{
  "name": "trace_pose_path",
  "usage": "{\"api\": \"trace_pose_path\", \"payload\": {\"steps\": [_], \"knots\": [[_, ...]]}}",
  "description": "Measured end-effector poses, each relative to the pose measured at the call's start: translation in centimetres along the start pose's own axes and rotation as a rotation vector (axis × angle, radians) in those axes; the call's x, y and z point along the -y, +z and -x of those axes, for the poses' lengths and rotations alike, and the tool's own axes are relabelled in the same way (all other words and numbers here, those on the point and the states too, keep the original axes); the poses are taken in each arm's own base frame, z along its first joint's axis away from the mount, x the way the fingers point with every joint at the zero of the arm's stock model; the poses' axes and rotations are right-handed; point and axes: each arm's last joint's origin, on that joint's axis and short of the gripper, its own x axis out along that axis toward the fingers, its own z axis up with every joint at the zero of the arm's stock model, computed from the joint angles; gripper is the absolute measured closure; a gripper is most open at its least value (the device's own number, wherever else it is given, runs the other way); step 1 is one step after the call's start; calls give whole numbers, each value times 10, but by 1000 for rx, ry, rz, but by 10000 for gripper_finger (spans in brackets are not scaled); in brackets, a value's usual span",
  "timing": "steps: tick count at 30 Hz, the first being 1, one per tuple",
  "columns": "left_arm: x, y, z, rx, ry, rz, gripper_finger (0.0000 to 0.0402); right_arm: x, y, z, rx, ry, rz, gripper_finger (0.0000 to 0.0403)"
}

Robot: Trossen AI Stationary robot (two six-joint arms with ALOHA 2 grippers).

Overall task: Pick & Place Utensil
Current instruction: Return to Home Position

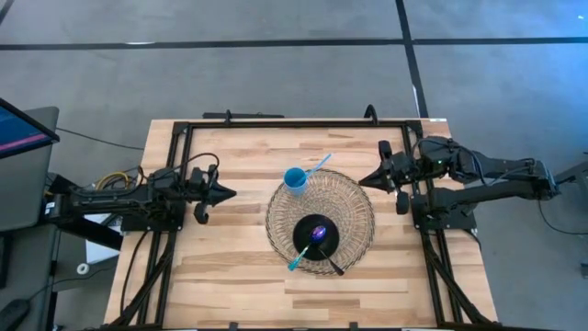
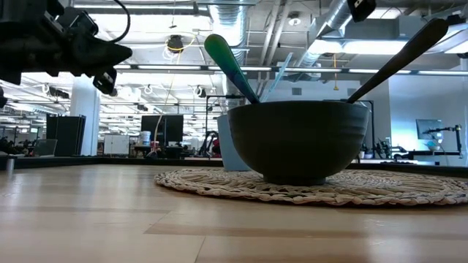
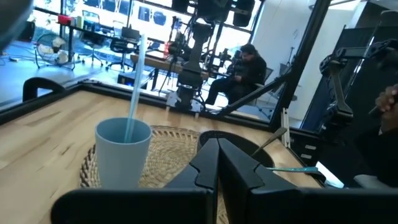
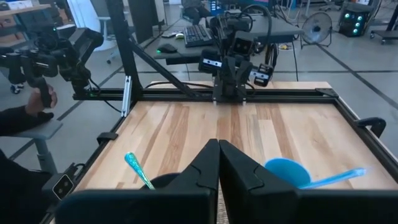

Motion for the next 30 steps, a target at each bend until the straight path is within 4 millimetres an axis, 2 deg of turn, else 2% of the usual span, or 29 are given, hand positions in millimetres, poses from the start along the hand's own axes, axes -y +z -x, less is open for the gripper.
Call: {"api": "trace_pose_path", "payload": {"steps": [4, 12, 17, 22, 25, 30], "knots": [[0, 0, 0, 2, 8, 0, 392, 0, 0, 0, 2, 0, 0, 401], [-7, -1, -1, 20, 203, 0, 392, 0, 5, 0, 52, -1, 20, 401], [-8, -4, -3, -7, 229, 5, 392, 0, 4, 0, 42, -1, 26, 401], [-9, -5, -3, -17, 231, 6, 392, 0, -10, -5, 72, 49, 91, 401], [-9, -5, -3, -14, 230, 5, 392, -1, -13, 2, 127, 78, 103, 401], [-9, -5, -3, -10, 229, 4, 392, 1, -32, 13, 133, 49, 30, 401]]}}
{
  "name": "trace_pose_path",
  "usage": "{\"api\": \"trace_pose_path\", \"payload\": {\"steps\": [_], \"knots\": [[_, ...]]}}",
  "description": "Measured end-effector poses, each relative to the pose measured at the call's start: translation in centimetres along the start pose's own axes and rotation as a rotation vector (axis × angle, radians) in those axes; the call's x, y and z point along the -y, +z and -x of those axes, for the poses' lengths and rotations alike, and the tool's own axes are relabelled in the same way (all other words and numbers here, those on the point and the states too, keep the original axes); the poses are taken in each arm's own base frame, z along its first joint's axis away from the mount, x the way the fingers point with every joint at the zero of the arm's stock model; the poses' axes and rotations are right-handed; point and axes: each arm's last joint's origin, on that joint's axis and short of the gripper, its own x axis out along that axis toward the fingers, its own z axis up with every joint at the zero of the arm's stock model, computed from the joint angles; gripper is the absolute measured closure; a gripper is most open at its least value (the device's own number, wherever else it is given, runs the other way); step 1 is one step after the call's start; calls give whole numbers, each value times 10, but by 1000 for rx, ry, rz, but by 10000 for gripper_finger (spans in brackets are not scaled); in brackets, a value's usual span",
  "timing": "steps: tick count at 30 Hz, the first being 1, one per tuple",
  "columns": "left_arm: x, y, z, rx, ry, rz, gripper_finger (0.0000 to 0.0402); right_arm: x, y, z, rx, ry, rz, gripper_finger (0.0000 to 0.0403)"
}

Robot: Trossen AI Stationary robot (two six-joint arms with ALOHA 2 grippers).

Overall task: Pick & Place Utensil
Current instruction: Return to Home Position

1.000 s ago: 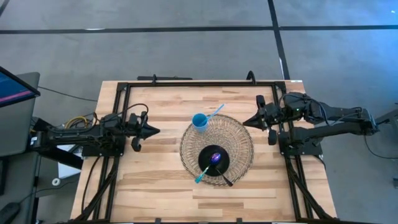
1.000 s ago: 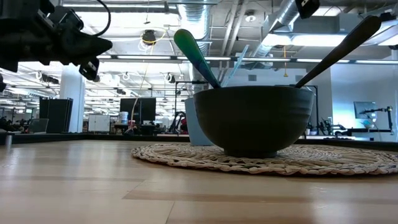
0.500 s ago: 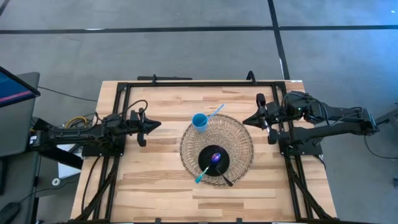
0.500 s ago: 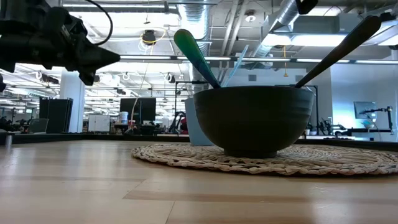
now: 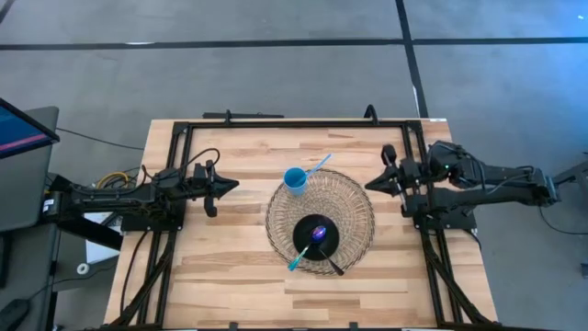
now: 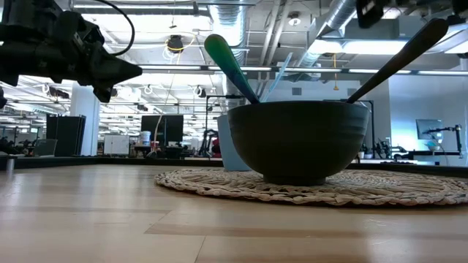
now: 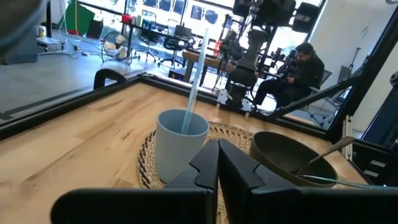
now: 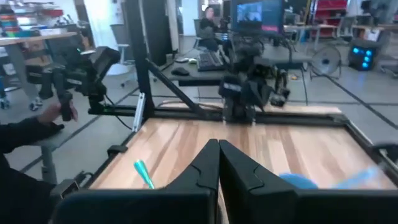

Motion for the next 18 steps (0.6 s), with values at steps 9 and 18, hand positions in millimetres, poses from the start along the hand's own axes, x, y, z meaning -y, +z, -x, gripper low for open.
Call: {"api": "trace_pose_path", "payload": {"steps": [9, 18], "knots": [[0, 0, 0, 1, 0, 0, 392, 4, -43, 14, 5, -104, -34, 401], [0, 0, 0, 1, 0, 0, 392, 9, -92, 13, 62, -148, -44, 401]]}}
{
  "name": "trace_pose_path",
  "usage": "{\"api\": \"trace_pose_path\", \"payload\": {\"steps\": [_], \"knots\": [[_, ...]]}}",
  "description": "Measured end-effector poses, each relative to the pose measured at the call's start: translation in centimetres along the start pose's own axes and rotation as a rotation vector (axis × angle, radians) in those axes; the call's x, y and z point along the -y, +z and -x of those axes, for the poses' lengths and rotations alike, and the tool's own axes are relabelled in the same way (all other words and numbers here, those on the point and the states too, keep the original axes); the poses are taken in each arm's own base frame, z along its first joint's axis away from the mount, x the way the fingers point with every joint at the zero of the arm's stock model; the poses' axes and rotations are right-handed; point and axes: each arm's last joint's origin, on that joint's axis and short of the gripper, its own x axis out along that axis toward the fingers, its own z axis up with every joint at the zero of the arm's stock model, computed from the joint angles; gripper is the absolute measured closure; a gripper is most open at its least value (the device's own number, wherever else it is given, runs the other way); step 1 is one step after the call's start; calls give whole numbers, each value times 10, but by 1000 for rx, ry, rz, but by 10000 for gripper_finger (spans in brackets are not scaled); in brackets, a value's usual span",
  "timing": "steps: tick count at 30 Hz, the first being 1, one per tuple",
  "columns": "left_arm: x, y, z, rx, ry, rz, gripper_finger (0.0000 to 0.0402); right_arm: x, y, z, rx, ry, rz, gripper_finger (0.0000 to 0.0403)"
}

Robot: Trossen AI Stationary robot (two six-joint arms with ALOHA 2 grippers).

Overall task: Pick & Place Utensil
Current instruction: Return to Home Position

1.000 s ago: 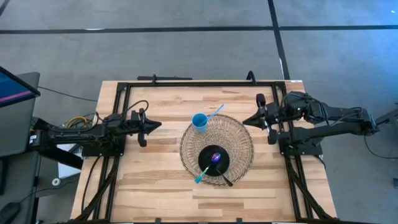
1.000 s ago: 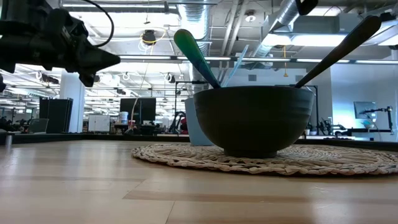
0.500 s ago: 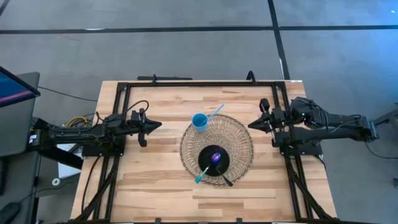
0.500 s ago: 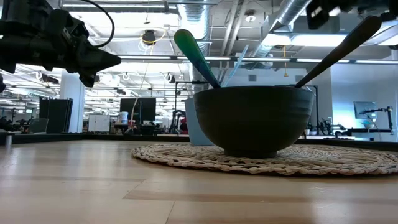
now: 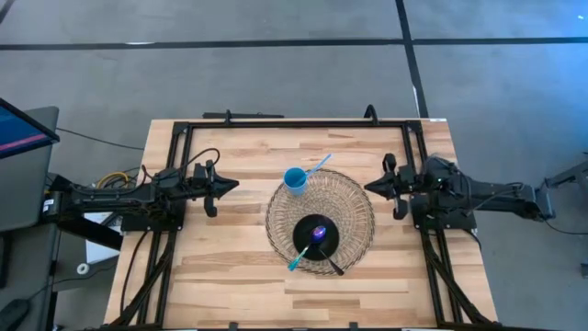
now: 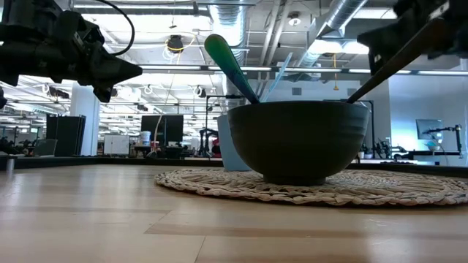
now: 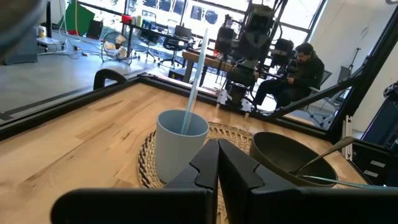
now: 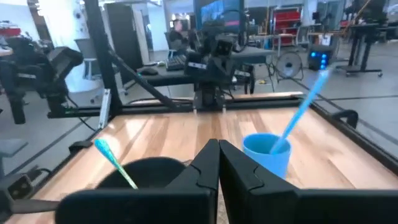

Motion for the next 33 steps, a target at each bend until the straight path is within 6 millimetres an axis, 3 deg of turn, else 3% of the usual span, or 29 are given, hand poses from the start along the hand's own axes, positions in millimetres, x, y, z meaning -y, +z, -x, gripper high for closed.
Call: {"api": "trace_pose_path", "payload": {"steps": [6, 12, 33], "knots": [[0, 0, 0, 0, 0, 0, 392, 8, -25, 4, 48, -134, -46, 401], [0, 0, 0, 0, 0, 0, 392, 9, -40, 7, 89, -149, -47, 401], [0, 0, 0, 1, 0, 0, 392, 13, -59, 9, -67, -260, -176, 401]]}}
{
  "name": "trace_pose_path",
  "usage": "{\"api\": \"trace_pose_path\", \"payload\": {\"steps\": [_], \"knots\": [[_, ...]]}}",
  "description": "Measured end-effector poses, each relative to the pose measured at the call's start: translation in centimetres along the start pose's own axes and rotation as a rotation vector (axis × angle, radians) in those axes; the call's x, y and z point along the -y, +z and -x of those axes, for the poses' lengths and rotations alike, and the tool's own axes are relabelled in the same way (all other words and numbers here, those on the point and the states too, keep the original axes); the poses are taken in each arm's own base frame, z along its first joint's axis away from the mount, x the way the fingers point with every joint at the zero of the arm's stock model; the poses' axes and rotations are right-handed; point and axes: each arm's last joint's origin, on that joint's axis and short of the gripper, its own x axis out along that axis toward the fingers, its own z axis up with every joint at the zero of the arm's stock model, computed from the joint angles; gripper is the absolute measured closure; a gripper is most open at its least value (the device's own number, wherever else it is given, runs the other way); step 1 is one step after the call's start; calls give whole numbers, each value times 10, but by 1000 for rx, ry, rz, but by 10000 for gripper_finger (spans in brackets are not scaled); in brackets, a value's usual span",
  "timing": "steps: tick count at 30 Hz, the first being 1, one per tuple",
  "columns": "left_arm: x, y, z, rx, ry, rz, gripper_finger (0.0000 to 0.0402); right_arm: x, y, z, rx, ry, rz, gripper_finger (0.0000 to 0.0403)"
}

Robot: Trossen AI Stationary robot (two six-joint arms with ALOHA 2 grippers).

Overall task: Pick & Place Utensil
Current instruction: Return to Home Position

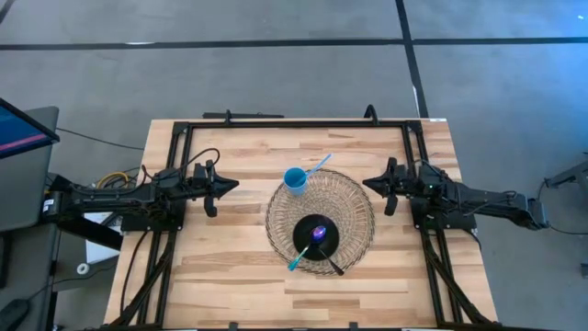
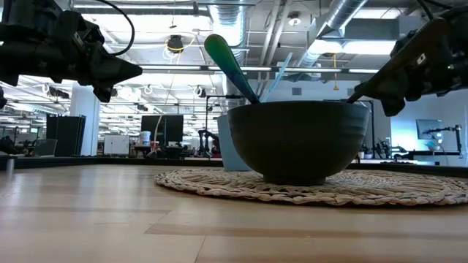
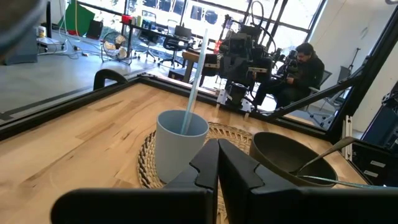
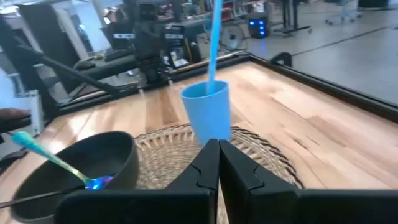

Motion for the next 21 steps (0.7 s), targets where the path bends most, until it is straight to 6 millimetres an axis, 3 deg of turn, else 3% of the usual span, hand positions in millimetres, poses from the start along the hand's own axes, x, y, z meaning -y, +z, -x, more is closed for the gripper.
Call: {"api": "trace_pose_path", "payload": {"steps": [21], "knots": [[0, 0, 0, 0, 0, 0, 392, 1, -4, 0, -49, -19, -2, 401]]}}
